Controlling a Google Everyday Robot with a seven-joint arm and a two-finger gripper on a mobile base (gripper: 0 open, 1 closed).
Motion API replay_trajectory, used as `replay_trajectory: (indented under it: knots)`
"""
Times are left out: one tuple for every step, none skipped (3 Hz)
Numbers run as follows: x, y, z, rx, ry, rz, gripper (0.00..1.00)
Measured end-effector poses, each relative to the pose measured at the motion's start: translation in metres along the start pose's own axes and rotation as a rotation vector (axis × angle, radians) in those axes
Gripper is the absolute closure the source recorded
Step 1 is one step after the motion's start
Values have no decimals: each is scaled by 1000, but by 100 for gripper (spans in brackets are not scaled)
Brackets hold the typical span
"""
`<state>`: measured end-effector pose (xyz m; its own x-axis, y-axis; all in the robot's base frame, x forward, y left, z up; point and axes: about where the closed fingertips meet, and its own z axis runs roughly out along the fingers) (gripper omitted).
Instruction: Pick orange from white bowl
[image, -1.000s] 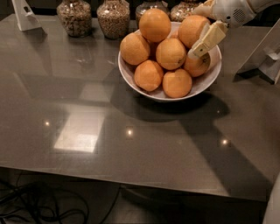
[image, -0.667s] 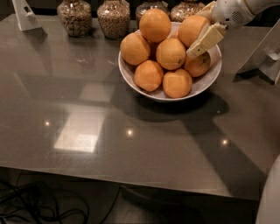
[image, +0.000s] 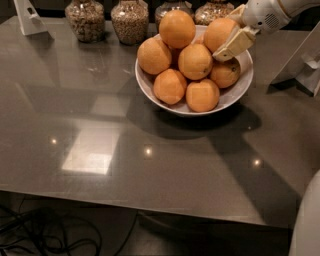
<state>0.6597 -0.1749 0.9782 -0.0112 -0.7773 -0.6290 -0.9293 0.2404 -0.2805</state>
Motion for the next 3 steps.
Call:
replay_trajectory:
  knots:
    - [5,18,-21,-11,-42,-8,98]
    - [7,56,-38,-74,-61,-46,100]
    - [9,93,-49,-131,-68,-68,100]
